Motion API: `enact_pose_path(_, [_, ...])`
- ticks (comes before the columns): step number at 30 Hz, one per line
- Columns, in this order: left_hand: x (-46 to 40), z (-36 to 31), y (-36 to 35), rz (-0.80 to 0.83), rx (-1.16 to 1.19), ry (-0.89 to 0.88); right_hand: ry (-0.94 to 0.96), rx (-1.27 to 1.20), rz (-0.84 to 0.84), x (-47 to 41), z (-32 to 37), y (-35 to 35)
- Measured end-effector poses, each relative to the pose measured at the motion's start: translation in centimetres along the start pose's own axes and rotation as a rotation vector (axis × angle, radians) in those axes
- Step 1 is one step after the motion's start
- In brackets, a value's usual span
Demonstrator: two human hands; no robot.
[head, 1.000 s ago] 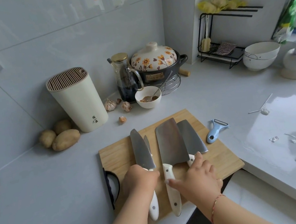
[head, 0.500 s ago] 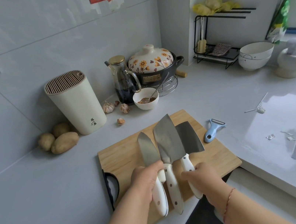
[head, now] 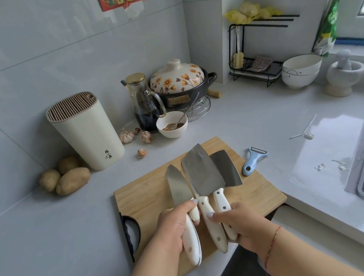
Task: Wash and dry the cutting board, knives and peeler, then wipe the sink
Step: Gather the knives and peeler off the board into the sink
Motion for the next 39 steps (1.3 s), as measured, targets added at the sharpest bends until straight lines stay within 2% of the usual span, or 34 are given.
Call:
enact_pose_path(11, [0.7,-0.6,-0.6,0.046,0.027,-0.066,0.098,-0.138,0.052,0.9,0.7,0.8])
enact_pose_path(19, [2.8,-3.2,-3.9,0.18,-0.024,-0.156,0.209,-0.324,0.024,4.2,2.4,3.7])
enact_pose_path(28, [7.0,-4.7,-15.7,0.489,-0.099,-0.198,0.375,-0.484,-0.242,9.2,2.6,13.0])
enact_pose_path(39, [15.6,0.5,-34.1,0.753,-0.338,-0.21,0.411,-0.633,-0.495,16.9,-2.8,30.2])
Point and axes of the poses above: each hand's wrist, its own x-axis away from the middle knuckle, its own y-axis out of the back of the hand, z = x × y, the point moved 5 cm from there along -x, towards the middle knuckle
